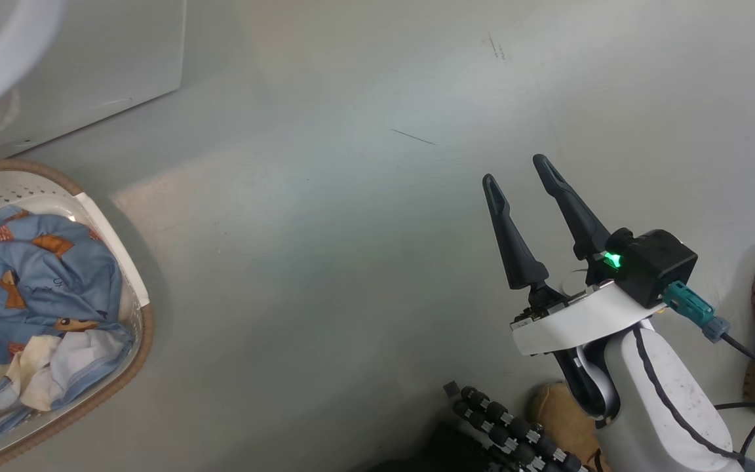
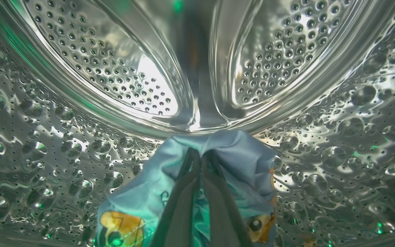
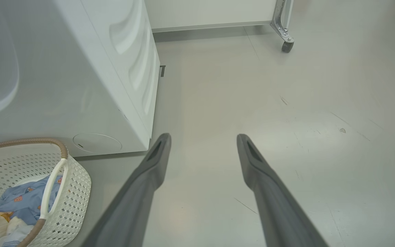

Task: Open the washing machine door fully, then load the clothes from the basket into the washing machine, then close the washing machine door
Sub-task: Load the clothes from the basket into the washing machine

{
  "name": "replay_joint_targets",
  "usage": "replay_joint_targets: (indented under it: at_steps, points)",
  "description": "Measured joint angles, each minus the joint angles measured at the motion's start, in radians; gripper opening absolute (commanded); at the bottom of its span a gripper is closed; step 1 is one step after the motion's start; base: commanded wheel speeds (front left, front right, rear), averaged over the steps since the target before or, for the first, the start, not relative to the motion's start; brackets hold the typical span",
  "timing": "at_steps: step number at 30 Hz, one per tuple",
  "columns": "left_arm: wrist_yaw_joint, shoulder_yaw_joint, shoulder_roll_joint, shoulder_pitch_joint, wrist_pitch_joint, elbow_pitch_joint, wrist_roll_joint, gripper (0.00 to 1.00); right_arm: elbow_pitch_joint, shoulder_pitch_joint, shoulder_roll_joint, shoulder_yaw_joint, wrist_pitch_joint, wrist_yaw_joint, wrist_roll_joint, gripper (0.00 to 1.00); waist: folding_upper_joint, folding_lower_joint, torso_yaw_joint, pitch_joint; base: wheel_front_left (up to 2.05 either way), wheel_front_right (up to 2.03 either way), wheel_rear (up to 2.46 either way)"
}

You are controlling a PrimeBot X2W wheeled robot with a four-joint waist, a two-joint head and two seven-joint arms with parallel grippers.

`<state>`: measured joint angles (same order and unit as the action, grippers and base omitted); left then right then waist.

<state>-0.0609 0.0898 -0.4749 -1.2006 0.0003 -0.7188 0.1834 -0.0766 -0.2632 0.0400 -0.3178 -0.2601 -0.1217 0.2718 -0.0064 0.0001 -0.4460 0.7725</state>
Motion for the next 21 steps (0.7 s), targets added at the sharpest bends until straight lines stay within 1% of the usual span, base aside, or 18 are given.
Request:
replay_joint_targets:
  at_steps: [1, 2, 5, 6, 12, 16, 17, 21]
  points:
    - [0.0, -0.002, -0.001, -0.002, 0.001, -0.01, -0.003, 0.92, 0.0, 0.0, 0.0, 0.0, 0.0, 0.0, 0.0, 1.0, 0.0, 0.0, -0.001, 0.001, 0.0, 0.0, 0.0]
    - [0.0, -0.005, -0.001, -0.004, 0.008, -0.021, -0.005, 1.0, -0.001, 0.0, 0.0, 0.0, 0.0, 0.0, 0.0, 1.0, 0.0, 0.0, -0.001, 0.0, 0.0, 0.0, 0.0]
    - [-0.001, -0.013, 0.004, -0.01, 0.007, -0.053, -0.007, 1.0, -0.006, 0.0, 0.0, 0.006, 0.0, 0.003, 0.0, 1.0, 0.0, 0.0, 0.003, -0.004, 0.0, 0.0, 0.0]
    - [-0.002, -0.018, 0.011, -0.01, 0.007, -0.065, -0.007, 1.0, -0.007, 0.0, 0.0, 0.01, 0.0, 0.01, 0.0, 1.0, 0.0, 0.0, 0.005, -0.007, 0.0, 0.0, 0.0]
    - [-0.015, -0.021, 0.068, -0.009, -0.03, -0.107, -0.007, 1.0, -0.016, -0.015, 0.0, 0.028, 0.0, 0.01, 0.0, 1.0, 0.0, 0.0, 0.03, -0.033, 0.0, 0.0, 0.0]
    - [-0.021, -0.017, 0.122, -0.003, -0.068, -0.129, -0.004, 1.0, -0.024, -0.022, 0.0, 0.047, 0.0, 0.01, -0.009, 1.0, 0.0, 0.0, 0.053, -0.058, 0.0, 0.0, 0.0]
    - [-0.029, -0.015, 0.154, 0.008, -0.084, -0.143, 0.008, 1.0, -0.03, -0.023, 0.0, 0.053, 0.0, 0.01, -0.012, 1.0, 0.0, 0.0, 0.067, -0.072, 0.0, 0.0, 0.0]
    - [-0.029, -0.019, 0.204, 0.058, -0.128, -0.17, 0.025, 1.0, -0.037, -0.03, 0.001, 0.069, 0.0, 0.01, -0.021, 1.0, 0.0, 0.0, 0.096, -0.106, 0.0, 0.0, 0.0]
